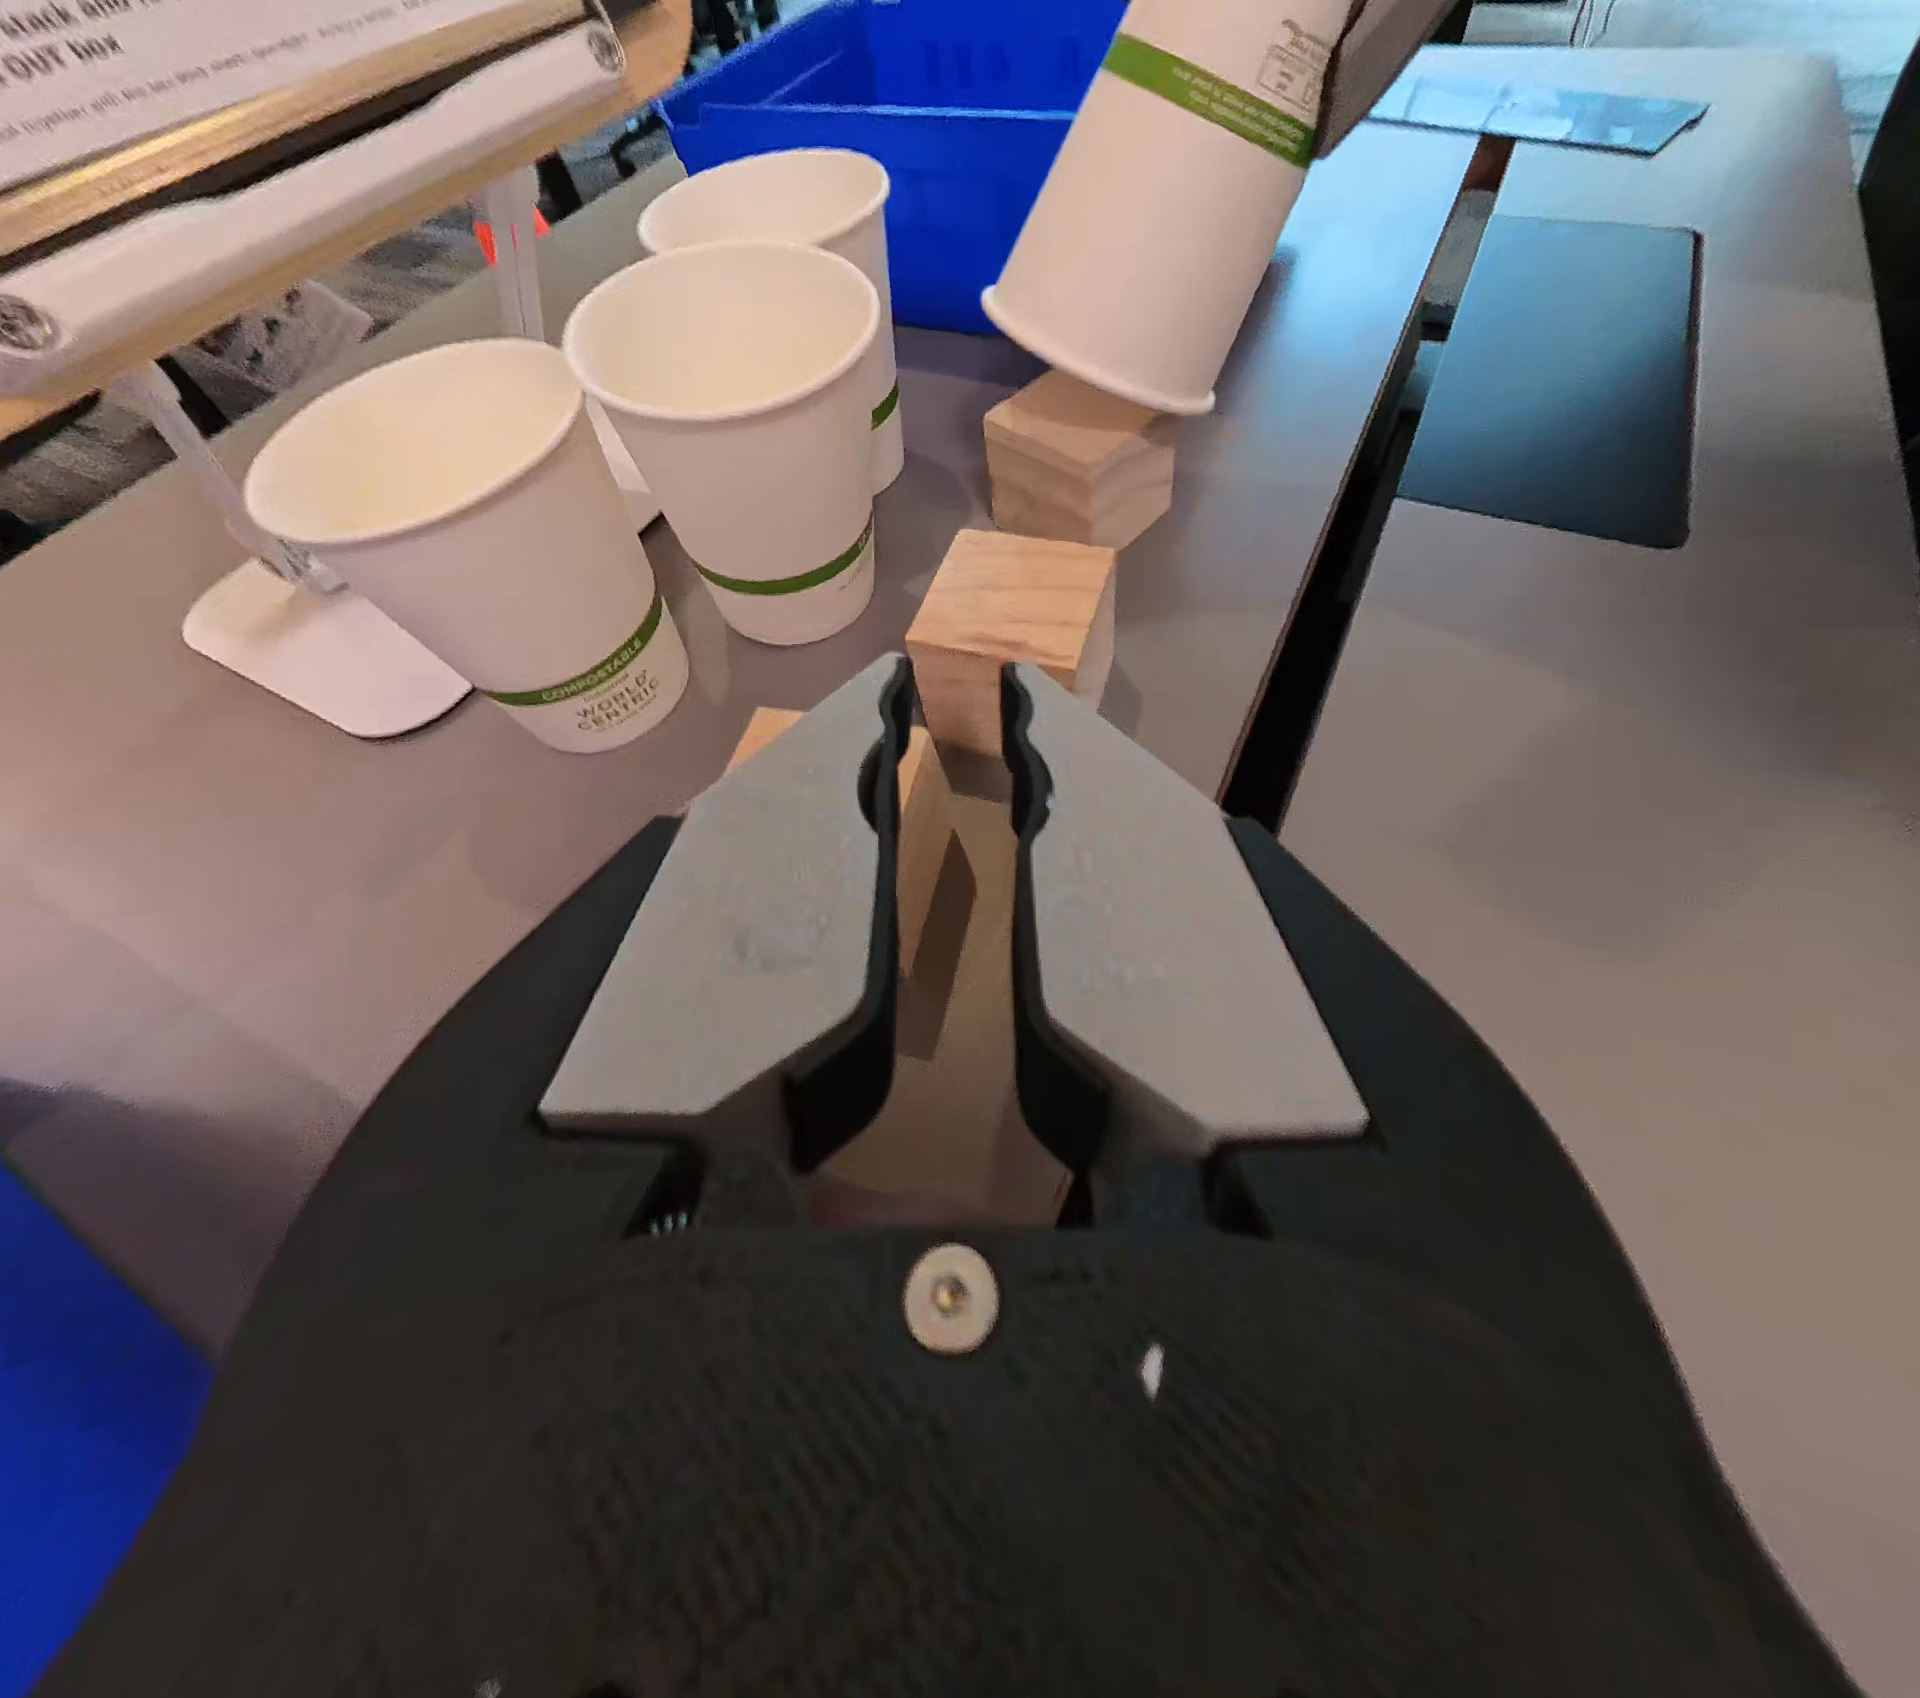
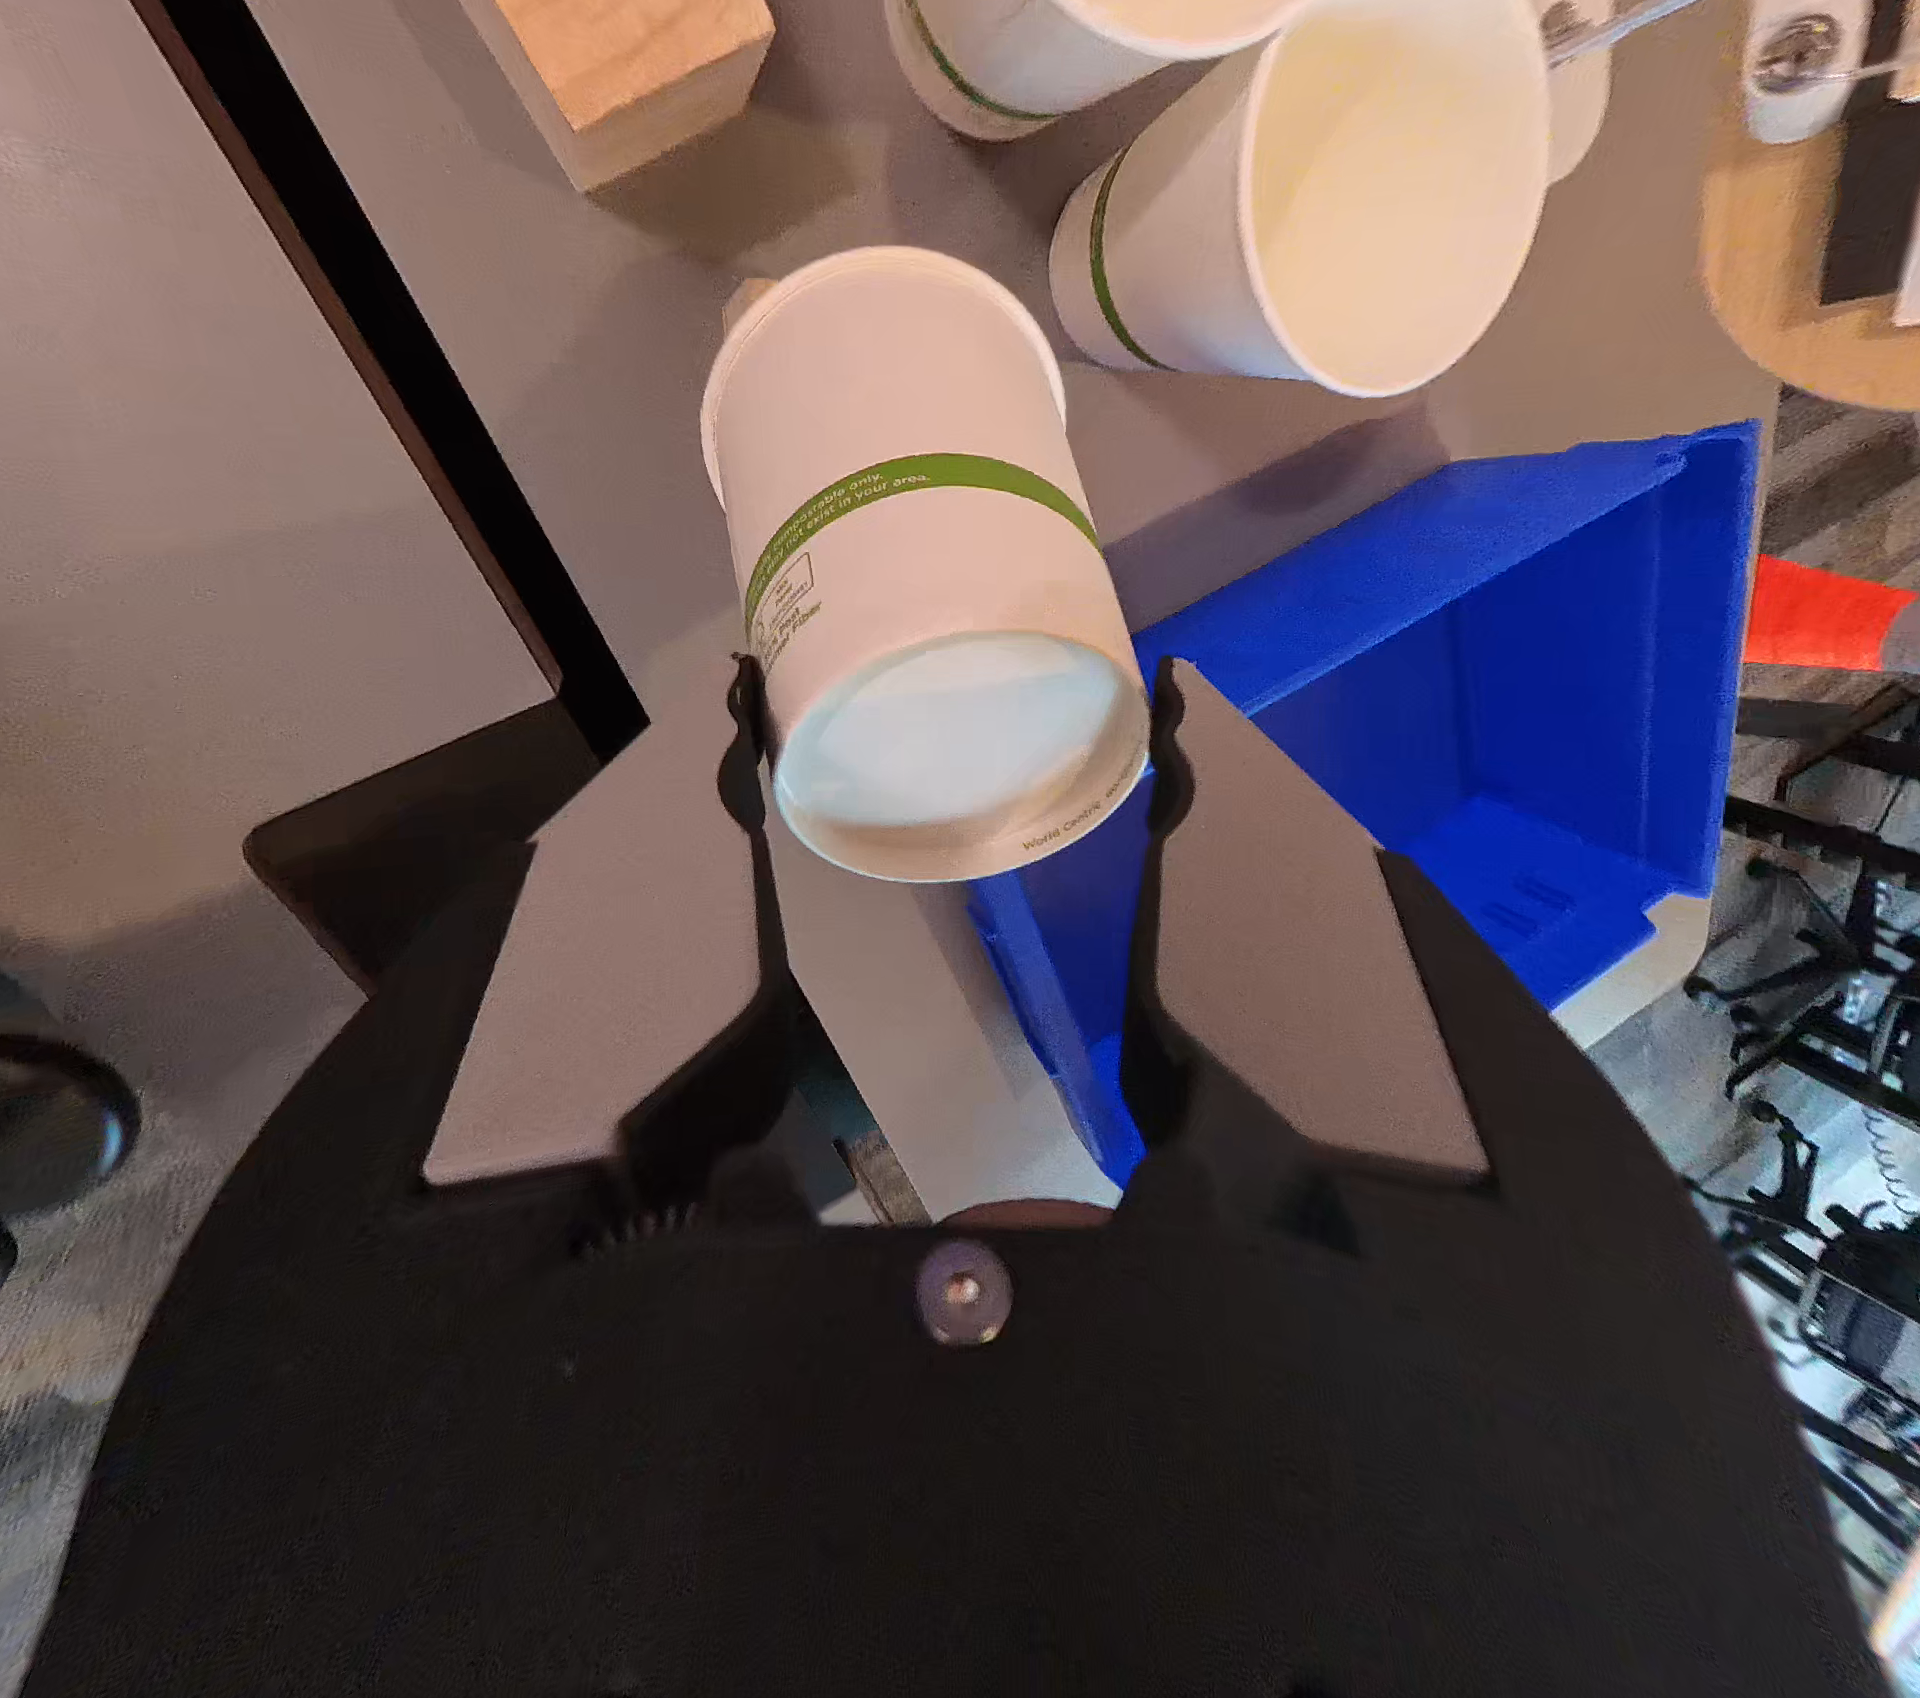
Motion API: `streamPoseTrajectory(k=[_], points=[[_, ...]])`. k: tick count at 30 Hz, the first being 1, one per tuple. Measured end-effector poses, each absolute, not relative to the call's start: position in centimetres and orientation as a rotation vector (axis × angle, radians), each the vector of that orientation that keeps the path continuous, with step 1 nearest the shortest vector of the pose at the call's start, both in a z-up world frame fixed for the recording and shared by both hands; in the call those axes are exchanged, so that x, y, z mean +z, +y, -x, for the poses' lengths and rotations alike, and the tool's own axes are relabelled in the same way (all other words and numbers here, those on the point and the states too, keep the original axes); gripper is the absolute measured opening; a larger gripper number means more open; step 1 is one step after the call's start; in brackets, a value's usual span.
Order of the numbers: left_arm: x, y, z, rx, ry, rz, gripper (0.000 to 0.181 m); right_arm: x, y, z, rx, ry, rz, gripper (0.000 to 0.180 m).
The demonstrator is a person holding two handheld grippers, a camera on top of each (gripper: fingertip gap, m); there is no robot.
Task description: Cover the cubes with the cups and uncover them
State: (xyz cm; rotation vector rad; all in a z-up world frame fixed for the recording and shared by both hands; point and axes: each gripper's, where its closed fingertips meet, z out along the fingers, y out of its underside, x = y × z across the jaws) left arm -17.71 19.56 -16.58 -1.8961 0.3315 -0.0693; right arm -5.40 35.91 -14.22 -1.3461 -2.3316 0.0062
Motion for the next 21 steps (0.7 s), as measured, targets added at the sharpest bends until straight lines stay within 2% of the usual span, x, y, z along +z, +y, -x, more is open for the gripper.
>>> streamPoseTrajectory(k=[12, 21], points=[[-18.5, 19.5, 17.8, 0.012, 0.377, 1.978, 0.015, -16.7, 35.1, 8.2, -0.176, -2.504, 1.381, 0.074], [-18.8, 19.6, 18.1, -0.005, 0.354, 1.989, 0.014, -18.4, 34.5, 8.8, -0.148, -2.483, 1.407, 0.074]])
